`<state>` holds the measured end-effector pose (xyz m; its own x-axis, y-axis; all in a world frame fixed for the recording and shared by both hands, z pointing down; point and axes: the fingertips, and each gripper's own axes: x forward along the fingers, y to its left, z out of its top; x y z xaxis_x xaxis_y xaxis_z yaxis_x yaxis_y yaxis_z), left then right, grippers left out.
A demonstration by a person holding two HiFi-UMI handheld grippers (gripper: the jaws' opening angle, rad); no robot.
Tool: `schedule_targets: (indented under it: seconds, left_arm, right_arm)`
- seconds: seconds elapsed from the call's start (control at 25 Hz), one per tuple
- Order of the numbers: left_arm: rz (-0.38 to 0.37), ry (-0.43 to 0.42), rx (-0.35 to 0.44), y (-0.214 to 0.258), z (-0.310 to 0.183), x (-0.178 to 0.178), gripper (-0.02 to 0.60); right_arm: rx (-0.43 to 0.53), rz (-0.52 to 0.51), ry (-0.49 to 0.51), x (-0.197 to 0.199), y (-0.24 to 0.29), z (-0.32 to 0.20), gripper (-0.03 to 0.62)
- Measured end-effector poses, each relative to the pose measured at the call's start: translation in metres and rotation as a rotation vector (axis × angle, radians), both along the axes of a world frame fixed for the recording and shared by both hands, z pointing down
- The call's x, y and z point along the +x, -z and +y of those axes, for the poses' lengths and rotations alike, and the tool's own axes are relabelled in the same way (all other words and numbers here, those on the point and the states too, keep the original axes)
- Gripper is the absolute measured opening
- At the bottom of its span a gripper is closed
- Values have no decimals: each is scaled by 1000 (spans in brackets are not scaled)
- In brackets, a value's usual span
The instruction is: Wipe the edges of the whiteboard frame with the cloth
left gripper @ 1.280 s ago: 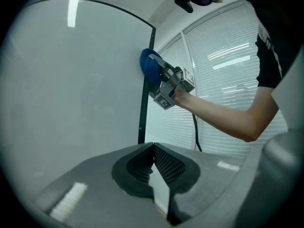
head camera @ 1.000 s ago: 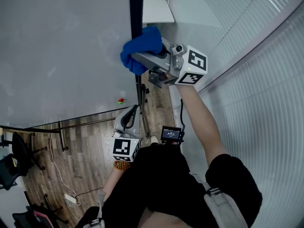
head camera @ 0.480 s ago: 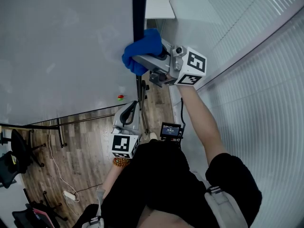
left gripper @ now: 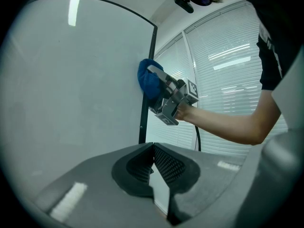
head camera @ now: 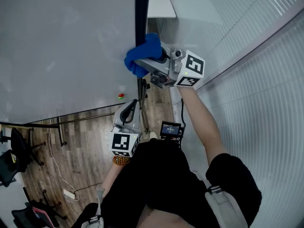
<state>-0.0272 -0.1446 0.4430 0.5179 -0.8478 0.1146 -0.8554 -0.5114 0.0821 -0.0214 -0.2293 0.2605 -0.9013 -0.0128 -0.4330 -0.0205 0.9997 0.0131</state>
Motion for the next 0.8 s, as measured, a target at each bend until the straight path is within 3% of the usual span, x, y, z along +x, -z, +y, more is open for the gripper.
schedule_targets:
  seconds: [0.8]
  left_arm:
    - [0, 3, -7, 18, -11, 2, 2]
  right_arm:
    - [-7, 111, -13, -4, -47, -15, 121]
